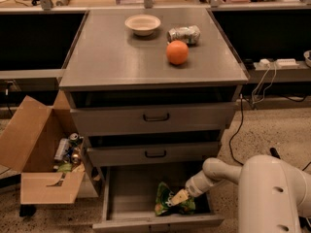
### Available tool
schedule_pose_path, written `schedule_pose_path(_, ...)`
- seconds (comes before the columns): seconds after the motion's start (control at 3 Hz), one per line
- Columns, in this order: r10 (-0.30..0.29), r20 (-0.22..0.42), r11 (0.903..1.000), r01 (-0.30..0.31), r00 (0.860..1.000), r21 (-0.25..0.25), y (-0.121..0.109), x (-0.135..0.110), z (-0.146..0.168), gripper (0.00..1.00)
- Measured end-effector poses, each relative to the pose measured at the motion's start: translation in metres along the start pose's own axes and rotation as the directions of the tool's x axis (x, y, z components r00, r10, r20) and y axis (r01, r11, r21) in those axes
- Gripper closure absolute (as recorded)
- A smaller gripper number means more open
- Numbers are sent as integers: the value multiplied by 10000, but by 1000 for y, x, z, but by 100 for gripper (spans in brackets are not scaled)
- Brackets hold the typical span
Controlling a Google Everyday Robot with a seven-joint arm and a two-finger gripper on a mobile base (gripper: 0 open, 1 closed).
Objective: Place green rice chip bag into bottom drawer
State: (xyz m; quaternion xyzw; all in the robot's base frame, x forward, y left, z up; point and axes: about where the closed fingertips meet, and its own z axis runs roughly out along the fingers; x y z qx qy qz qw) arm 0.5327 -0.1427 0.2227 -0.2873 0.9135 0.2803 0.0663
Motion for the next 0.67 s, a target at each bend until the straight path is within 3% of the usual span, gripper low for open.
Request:
schedule_pose_path(0.33,-280,769,9974,329,9966,-638,4,1,-12,0)
schedule_pose_path(0.67,-952,2129,9784,1309,9724,-1603,24,4,-49,0)
